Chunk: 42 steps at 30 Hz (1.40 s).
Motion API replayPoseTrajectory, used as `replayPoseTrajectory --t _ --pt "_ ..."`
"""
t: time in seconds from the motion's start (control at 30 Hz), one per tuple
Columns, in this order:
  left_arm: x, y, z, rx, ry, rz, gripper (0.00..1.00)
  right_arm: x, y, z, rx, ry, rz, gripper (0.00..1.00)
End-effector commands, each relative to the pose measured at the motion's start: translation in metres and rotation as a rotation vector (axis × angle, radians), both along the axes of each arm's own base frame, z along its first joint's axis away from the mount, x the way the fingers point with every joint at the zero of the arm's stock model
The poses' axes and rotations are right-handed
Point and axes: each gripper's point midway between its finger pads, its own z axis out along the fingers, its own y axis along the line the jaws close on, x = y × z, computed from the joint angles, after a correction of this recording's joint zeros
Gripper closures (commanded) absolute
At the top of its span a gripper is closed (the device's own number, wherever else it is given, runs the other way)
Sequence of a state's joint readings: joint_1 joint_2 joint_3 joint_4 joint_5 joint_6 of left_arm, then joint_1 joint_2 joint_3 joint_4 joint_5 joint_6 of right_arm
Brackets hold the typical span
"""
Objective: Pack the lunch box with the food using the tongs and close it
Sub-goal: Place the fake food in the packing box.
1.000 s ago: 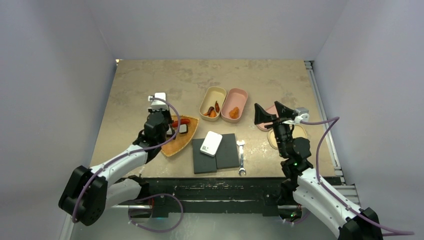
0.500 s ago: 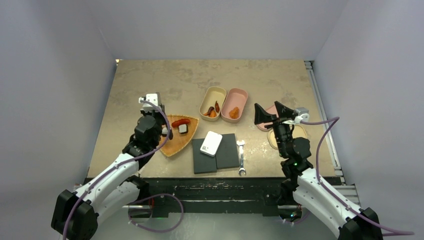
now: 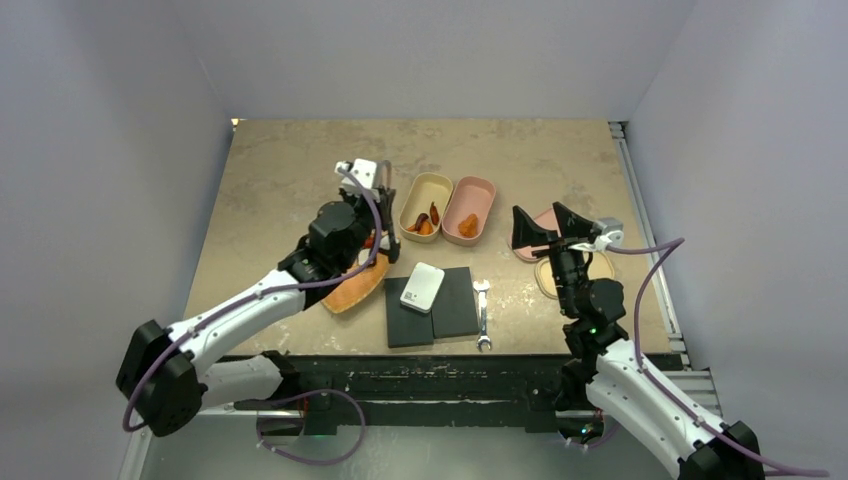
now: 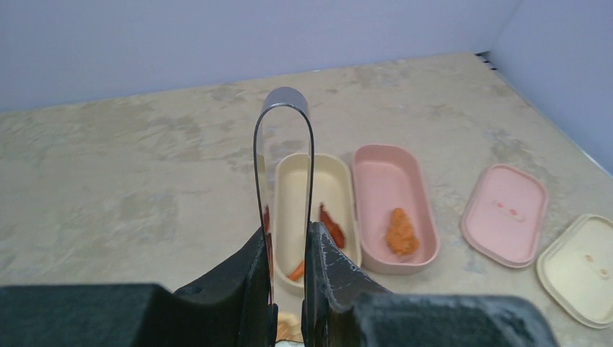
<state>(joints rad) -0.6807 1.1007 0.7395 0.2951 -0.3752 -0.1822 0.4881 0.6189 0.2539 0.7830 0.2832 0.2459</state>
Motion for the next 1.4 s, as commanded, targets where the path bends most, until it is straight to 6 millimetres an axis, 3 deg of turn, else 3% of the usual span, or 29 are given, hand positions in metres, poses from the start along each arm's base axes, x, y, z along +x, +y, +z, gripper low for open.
replayPoseTrajectory --t 0.0,0.1,0.23,0.47,0.83,0.97,1.17,1.37 --pt "0.01 -0.053 0.064 -0.135 -0.143 -0.116 1.0 -0.002 -0.007 0.008 0.025 -0.031 -0.029 0.01" --pt "0.025 -0.084 0.076 -0.16 -0.178 -0.158 1.0 -0.003 -0.007 0.008 0.025 -0.031 -0.028 0.01" --pt "0.05 -0.116 0.075 -0.17 -0.187 -0.18 1.0 -0.004 -0.007 0.009 0.027 -0.034 -0.022 0.01" --pt "0.097 -0.157 0.049 -0.143 -0.16 -0.169 1.0 -0.004 -0.008 0.008 0.032 -0.034 -0.025 0.01" --pt "0.153 -0.209 0.004 -0.082 -0.115 -0.213 0.98 -0.007 -0.01 0.008 0.048 -0.039 -0.027 0.01" --pt "0.17 -0.22 -0.009 -0.059 -0.088 -0.219 0.98 -0.007 -0.01 0.008 0.047 -0.039 -0.028 0.01" --pt "0.187 -0.218 -0.027 -0.038 -0.068 -0.205 0.95 -0.006 -0.008 0.007 0.045 -0.036 -0.022 0.01" --pt "0.19 -0.216 -0.029 -0.021 -0.067 -0.214 0.78 -0.004 -0.006 0.004 0.04 -0.028 -0.017 0.01"
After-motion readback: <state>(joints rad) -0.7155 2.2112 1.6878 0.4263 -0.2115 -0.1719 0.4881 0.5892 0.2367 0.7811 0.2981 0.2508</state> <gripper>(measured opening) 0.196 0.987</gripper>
